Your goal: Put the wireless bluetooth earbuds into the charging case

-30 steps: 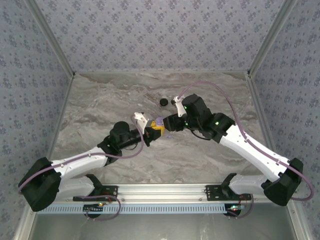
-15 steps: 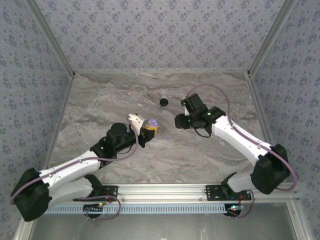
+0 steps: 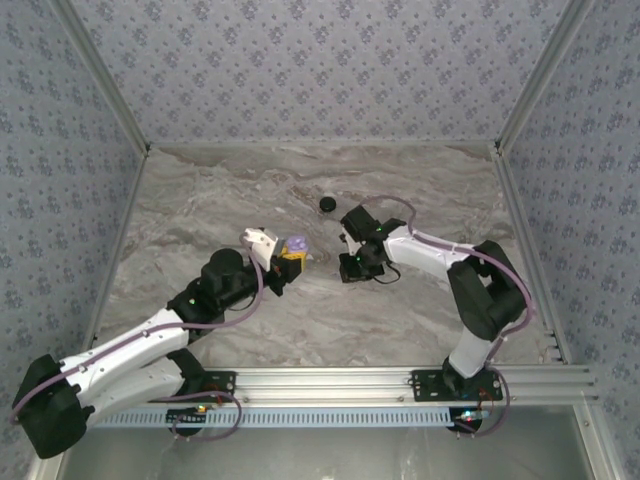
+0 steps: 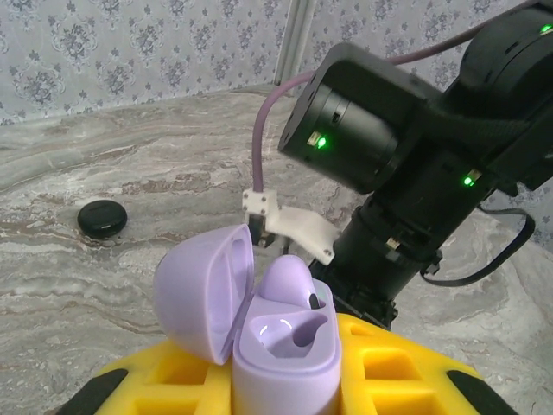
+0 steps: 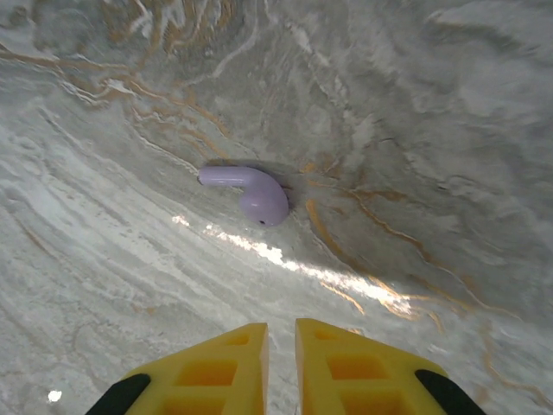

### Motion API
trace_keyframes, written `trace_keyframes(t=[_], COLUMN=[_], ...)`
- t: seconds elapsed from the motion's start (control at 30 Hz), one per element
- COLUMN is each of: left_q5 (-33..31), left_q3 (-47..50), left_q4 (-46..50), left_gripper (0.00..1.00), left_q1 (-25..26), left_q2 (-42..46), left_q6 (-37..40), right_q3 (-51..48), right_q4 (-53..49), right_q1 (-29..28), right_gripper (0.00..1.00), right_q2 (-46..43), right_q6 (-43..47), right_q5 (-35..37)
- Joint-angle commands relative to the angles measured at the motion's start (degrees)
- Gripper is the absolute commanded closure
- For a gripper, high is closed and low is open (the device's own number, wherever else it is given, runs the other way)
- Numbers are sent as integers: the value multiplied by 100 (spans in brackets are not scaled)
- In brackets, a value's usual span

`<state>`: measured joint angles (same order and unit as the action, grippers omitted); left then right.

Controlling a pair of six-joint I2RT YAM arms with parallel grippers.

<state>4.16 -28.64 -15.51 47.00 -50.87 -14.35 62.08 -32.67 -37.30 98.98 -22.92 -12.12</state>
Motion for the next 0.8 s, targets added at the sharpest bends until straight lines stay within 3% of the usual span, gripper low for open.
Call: trace_keyframes(t=[0.0,0.77], left_q5=[-131,-99], left_q3=[21,45], left_q4=[41,56], left_gripper=[77,77], left_q1=[30,29], left_q2=[86,102], left_q6=[-77,-103], right_q3=[115,570], right_q4=[119,194], right_q1=[-66,-66], right_gripper=[86,94], right_q2=[176,817], right_q6=[-35,-385], right_q5=[-84,649])
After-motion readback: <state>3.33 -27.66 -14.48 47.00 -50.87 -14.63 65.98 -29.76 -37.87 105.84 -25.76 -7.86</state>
